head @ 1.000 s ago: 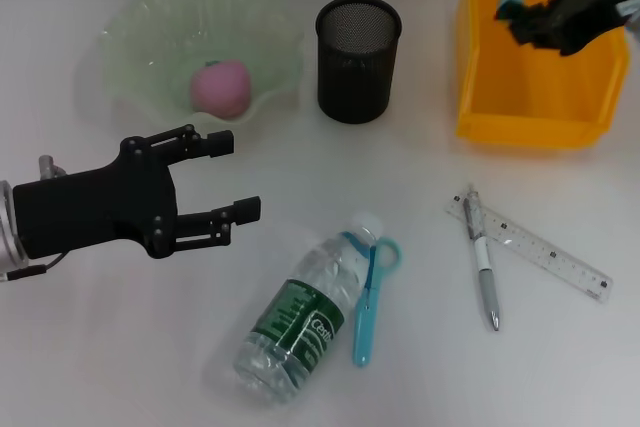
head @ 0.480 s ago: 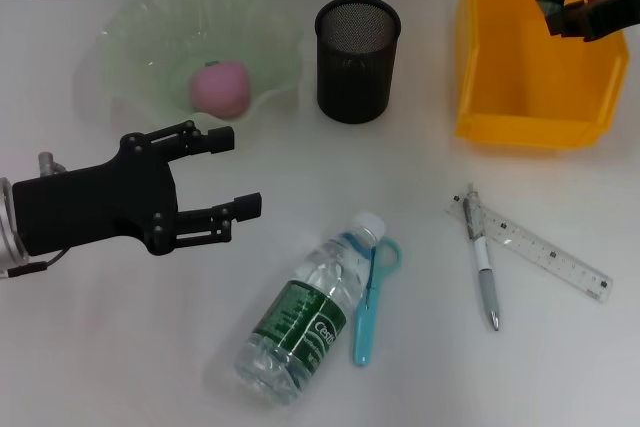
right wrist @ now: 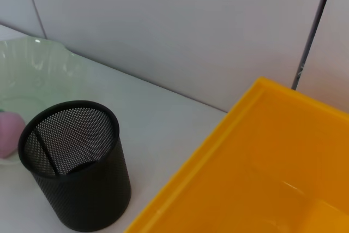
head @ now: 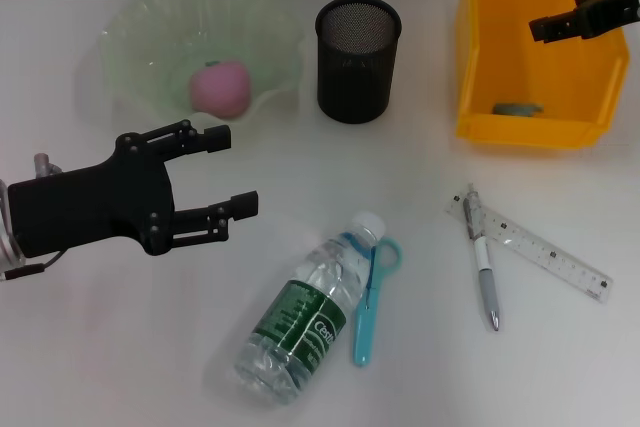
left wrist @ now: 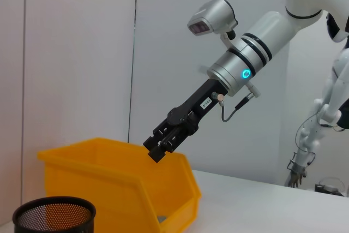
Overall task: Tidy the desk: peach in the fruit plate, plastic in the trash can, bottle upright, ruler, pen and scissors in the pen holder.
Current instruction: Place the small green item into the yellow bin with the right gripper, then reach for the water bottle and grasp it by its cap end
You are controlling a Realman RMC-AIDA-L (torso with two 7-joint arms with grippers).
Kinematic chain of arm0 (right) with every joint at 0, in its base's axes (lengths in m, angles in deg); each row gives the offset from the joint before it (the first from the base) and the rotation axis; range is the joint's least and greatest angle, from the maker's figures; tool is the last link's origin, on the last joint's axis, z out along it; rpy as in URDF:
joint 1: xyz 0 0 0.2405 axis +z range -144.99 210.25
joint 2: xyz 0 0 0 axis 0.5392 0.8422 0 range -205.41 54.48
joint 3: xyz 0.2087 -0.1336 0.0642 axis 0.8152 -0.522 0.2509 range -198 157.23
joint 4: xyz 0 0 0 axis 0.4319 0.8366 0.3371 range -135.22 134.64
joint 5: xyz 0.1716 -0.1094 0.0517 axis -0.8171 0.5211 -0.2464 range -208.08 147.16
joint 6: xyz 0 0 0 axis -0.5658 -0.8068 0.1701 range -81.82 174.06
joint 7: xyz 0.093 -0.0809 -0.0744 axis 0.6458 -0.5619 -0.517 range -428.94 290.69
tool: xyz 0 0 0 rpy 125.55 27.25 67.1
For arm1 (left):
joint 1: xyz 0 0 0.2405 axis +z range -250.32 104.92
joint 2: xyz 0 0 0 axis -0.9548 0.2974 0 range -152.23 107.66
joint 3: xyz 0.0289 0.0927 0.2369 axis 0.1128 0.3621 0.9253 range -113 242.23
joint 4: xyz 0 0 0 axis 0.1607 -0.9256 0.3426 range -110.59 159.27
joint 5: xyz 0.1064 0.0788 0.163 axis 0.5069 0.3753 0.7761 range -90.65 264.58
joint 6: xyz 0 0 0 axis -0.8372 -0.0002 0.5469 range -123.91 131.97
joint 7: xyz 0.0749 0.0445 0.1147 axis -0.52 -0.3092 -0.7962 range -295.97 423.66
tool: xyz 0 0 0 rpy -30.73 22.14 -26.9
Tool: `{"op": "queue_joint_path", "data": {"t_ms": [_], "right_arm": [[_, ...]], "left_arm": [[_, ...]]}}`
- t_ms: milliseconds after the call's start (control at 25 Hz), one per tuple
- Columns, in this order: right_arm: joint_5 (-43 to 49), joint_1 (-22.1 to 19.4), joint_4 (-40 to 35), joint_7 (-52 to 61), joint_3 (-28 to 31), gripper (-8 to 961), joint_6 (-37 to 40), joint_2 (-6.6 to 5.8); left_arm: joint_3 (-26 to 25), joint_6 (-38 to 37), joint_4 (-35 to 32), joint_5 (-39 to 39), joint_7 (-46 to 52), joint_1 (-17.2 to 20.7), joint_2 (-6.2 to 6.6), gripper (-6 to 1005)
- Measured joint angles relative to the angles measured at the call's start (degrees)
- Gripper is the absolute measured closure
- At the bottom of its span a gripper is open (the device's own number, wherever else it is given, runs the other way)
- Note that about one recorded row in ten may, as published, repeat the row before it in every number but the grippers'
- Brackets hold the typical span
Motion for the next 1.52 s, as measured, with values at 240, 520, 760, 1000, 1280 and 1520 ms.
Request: {"op": "queue_joint_path", "data": {"t_ms": [240,520,760,1000,1280,1520], "right_arm": [[-1.11,-0.87,-2.64,0.26,0.34,226,0.21,0.25],[-26.13,-11.39,-11.54,-13.49,1.73,130,11.56,0.6],[-39.68,-21.75,-3.26,-36.25,2.4,111,19.04,0.96],[-41.23,-27.48,13.03,-53.27,8.95,111,21.37,0.51],[-38.9,-28.67,19.48,-60.48,15.54,111,21.79,-0.01],[-36.53,-28.08,22.14,-63.81,18.12,111,21.26,0.1]], "left_arm": [[-0.01,-0.06,0.04,-0.38,0.36,0.17,0.07,189],[0.0,-1.46,-0.21,-2.74,1.59,0.29,0.1,189],[0.61,-2.63,-1.27,-6.13,6.25,-0.14,0.03,189],[18.35,8.95,-21.15,-9.78,26.49,4.14,-0.39,188],[37.68,25.57,-50.65,5.56,59.3,7.72,-0.08,188],[48.09,26.49,-58.21,24.48,81.07,2.52,-0.25,189]]}}
